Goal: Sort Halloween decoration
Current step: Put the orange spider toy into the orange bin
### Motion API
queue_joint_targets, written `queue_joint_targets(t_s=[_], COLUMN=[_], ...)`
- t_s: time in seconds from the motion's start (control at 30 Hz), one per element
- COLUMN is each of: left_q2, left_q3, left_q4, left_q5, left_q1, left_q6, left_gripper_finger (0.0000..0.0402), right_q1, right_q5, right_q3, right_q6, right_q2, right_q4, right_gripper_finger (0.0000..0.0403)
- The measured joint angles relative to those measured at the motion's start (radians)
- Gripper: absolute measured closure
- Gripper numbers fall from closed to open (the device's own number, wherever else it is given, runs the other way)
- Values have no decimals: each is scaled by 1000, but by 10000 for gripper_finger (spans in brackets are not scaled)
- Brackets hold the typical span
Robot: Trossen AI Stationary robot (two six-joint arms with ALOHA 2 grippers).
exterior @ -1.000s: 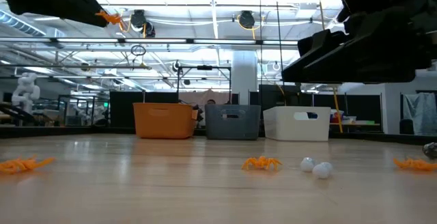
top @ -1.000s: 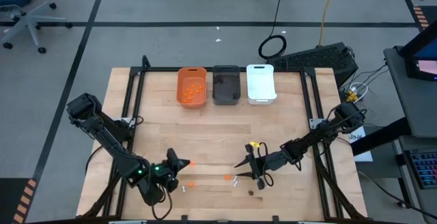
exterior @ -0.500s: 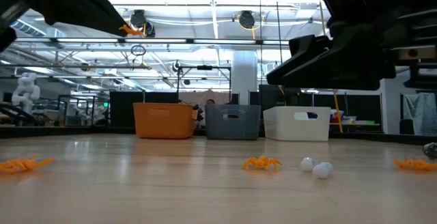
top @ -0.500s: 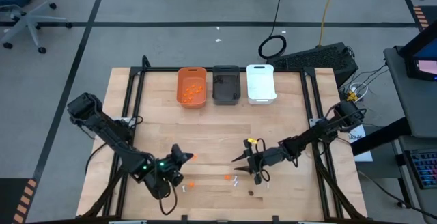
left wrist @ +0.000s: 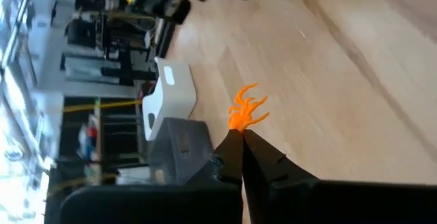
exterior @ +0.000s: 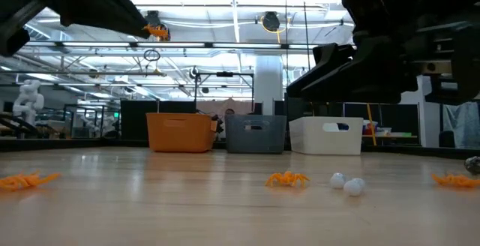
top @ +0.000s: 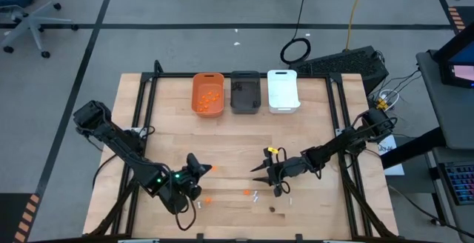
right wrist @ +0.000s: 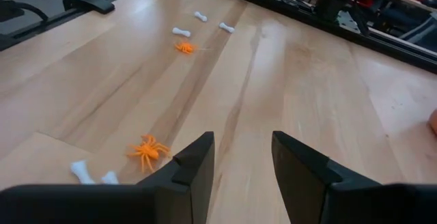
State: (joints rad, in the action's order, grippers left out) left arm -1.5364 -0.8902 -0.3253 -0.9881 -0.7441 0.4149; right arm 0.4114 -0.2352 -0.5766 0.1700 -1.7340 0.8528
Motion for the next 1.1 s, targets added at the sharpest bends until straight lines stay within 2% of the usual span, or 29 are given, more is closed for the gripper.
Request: queue_joint_targets(t_s=[0.17,0.5,0.77,1.1], left_q2=[0,0,0,0], left_q3=[-1,-1,-1,-1], left_q4=[34,50,142,142], left_q5=[-17,-7,-31,-38], left_q1=[19,29,29,32], left_q6=[-190,-677,-960,-1285], left_gripper_finger=[402,402,402,402], right_q1=[0,0,0,0], right_q5=[0,0,0,1], right_q3=[0,0,0,0], right_q6=[-12,-27,-53,-93], right_q2=[0,0,0,0], right_q4=[0,2,2,2], right_gripper_finger=[268,268,268,268])
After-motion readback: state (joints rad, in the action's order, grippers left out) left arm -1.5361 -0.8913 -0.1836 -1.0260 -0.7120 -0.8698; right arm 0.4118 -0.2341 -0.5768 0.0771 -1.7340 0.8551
